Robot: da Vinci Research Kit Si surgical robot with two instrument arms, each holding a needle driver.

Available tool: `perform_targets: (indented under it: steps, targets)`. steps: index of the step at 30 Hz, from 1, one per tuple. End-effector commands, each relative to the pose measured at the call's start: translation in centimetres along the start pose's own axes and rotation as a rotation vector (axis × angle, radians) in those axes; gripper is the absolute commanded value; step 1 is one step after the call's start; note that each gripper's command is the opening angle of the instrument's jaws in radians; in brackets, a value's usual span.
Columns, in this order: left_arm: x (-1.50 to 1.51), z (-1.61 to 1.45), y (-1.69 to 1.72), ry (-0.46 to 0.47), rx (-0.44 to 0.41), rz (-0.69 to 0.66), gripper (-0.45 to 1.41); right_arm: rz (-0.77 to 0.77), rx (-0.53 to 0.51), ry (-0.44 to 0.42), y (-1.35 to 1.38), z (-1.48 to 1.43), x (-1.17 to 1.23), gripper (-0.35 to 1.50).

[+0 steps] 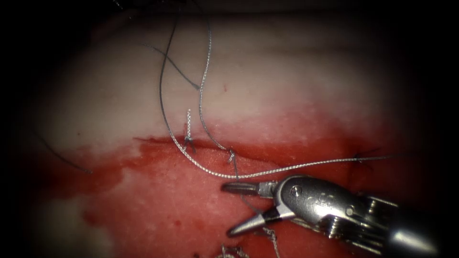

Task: Wound Closure

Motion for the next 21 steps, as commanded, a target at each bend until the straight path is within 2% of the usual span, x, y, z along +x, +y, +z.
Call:
perform_targets:
  steps: [1, 21]
  targets:
    - [0.16, -0.07, -0.07, 0.009, 0.005, 0.002, -0.45, -0.006, 0.003, -0.007, -0.07, 0.02, -0.14, 1.16]
    - [0.16, -0.07, -0.07, 0.009, 0.005, 0.002, -0.45, -0.006, 0.003, -0.007, -0.07, 0.02, -0.14, 1.16]
